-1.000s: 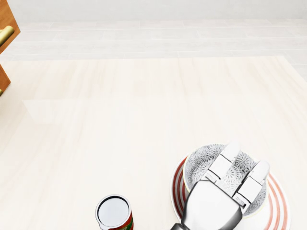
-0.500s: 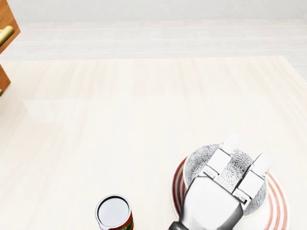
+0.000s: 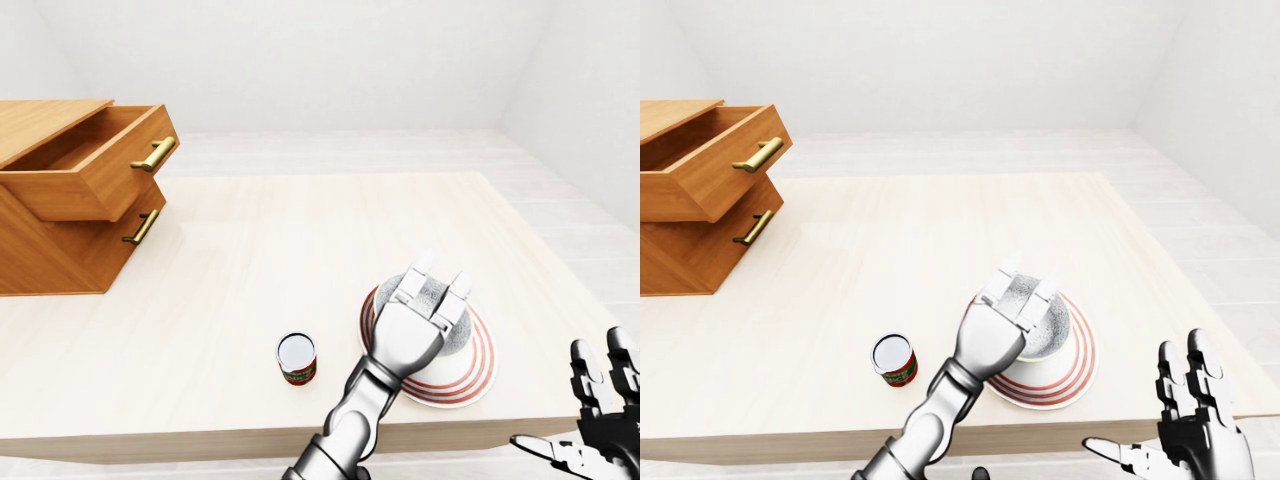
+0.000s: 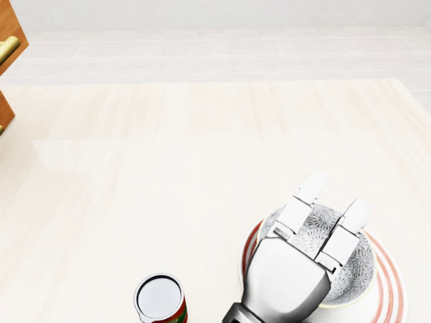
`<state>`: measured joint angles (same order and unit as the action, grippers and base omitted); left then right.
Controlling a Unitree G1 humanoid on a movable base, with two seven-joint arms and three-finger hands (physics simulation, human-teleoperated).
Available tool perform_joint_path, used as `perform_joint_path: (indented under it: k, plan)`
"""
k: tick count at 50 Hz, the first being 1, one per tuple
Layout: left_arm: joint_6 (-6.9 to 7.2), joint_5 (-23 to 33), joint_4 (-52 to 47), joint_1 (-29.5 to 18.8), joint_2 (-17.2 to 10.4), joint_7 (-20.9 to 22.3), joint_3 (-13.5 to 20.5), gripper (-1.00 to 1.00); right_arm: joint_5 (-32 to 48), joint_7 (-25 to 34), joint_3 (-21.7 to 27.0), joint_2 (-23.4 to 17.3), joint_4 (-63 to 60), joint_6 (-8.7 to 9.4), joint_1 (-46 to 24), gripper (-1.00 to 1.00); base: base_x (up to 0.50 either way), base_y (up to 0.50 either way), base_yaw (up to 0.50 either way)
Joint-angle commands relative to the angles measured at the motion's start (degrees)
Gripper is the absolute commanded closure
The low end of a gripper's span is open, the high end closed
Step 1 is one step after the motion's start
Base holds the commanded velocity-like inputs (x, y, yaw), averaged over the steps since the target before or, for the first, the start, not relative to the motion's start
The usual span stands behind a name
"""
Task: Put the bowl on the plate.
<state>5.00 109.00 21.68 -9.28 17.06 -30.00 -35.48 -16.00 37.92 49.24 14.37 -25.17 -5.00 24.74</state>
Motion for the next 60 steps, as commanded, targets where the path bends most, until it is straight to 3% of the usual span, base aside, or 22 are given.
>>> perform_joint_path:
  k: [1,19,23,26,29,49,53,60]
  plan:
    - [0.0,-0.8,-2.8,0.3,-0.8,0.0,0.4,-1.0,-0.4,-0.2,0.1,-0.3,-0.7,0.0,0.2,-1.0,0.0,0.0,0.0]
    - [0.0,1.1,-12.7,4.3,-4.6,3.1,-2.3,-1.0,2.7,-1.5,-2.3,-1.1,2.5,0.0,-1.3,-1.0,0.0,0.0,0.0]
    - [-1.55,0.2,-17.5,4.4,-6.1,5.9,-1.5,-1.0,2.2,-1.4,-2.6,-0.8,1.7,0.0,-0.4,-1.0,0.0,0.0,0.0]
    - [-3.45,-2.3,-21.8,5.5,-6.9,10.1,-0.5,-1.0,2.9,-1.8,-3.0,-0.9,1.9,0.0,-0.6,-1.0,0.0,0.0,0.0]
    - [-3.98,-2.5,-23.9,5.8,-7.7,11.6,-0.3,-1.0,3.2,-2.0,-3.3,-0.9,1.8,0.0,-0.5,-1.0,0.0,0.0,0.0]
    - [-8.26,-7.6,-32.5,1.3,-10.1,18.0,9.5,-1.0,3.0,-2.1,-3.8,-0.3,-0.6,0.0,0.4,-1.0,0.0,0.0,0.0]
    - [-9.29,-9.5,-33.8,-1.2,-10.8,19.9,13.1,-1.0,3.2,-2.0,-3.7,-0.3,-0.5,0.0,0.2,-1.0,0.0,0.0,0.0]
    - [-10.0,-12.4,-36.7,-3.1,-11.2,23.9,16.8,-1.0,3.0,-1.9,-3.6,0.1,-1.3,0.0,0.4,-1.0,0.0,0.0,0.0]
